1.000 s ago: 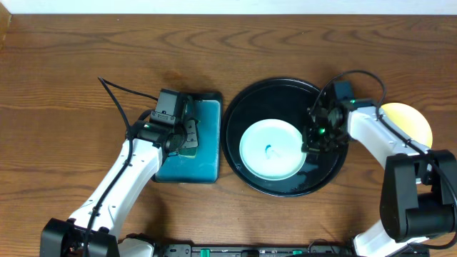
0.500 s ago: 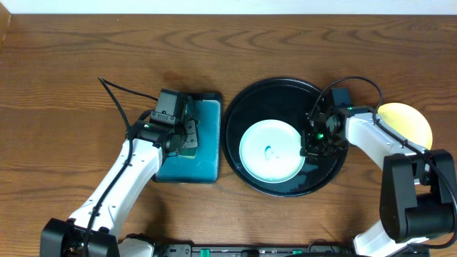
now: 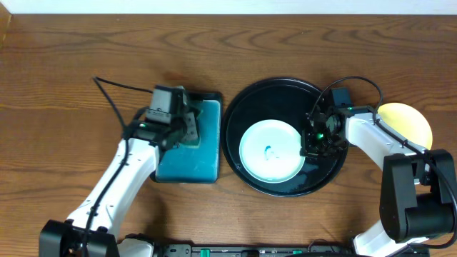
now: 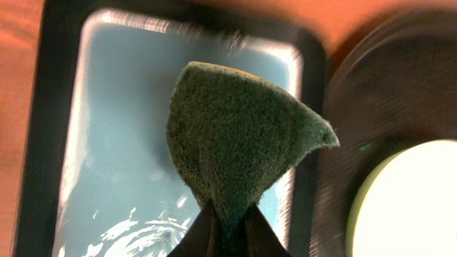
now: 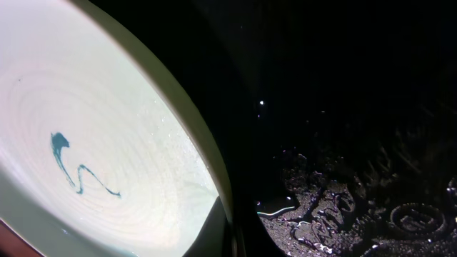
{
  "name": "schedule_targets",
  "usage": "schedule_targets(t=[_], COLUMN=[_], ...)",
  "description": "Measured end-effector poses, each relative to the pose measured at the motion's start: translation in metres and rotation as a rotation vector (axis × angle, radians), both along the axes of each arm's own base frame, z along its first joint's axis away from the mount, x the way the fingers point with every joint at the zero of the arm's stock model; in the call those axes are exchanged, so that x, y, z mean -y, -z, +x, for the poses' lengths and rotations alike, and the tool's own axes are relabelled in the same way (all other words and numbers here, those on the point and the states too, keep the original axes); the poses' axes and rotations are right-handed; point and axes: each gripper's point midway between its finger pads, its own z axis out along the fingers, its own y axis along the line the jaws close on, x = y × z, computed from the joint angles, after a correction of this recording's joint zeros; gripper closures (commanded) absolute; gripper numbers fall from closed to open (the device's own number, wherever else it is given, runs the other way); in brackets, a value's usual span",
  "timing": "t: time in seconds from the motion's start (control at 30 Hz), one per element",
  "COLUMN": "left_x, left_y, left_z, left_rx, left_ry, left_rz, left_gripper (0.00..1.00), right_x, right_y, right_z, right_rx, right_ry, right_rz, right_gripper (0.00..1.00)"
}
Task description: Clean dirty plates on tray and stack at the side
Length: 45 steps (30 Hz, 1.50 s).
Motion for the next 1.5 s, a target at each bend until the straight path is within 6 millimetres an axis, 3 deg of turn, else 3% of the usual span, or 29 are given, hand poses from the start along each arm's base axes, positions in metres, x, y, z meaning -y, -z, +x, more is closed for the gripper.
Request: schedule_targets(t=[0.13, 0.3, 0.67, 1.5], left_x=[-0.009, -0.022, -0.006, -0.003], left_y=[-0.020, -0.036, -0.081, -0.090], left_z=[0.016, 0.020, 0.004, 0.000], left_rx=[0.067, 0.088, 0.212, 0.247], left_ry=[-0.024, -0.006, 0.291, 0.349], left_rz=[-0.135, -0.300, -0.599, -0.641], left_gripper=[0.92, 0.93, 0.93, 0.93], right_x=[0.000, 0.000, 0.000, 0.000], right_y=[0.000, 0.000, 0.000, 0.000], right_z=[0.000, 0.000, 0.000, 0.000], right_rx=[0.000, 0.000, 0.000, 0.000], right_ry=[0.000, 0.000, 0.000, 0.000], right_rz=[0.000, 0.000, 0.000, 0.000], right_gripper=[0.99, 0.99, 0.99, 0.99])
